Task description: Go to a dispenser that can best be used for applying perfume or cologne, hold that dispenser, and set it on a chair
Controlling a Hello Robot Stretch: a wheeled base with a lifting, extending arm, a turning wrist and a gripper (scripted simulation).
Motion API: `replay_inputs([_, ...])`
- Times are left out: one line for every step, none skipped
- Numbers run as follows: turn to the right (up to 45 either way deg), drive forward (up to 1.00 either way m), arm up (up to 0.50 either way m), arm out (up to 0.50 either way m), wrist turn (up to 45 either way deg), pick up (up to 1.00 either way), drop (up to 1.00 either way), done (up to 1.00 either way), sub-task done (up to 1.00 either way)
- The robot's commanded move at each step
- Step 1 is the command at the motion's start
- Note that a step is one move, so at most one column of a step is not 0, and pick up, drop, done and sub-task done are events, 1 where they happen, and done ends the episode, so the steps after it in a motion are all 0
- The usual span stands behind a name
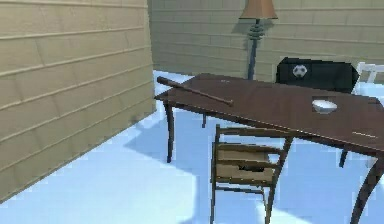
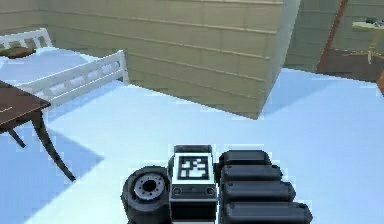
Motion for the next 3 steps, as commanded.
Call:
replay_inputs([0.0, 0.55, 0.0, 0.0, 0.0, 0.0, 0.0, 0.0, 0.0])
replay_inputs([-45.0, 0.0, 0.0, 0.0, 0.0, 0.0, 0.0, 0.0, 0.0])
replay_inputs([-12.0, 0.0, 0.0, 0.0, 0.0, 0.0, 0.0, 0.0, 0.0])
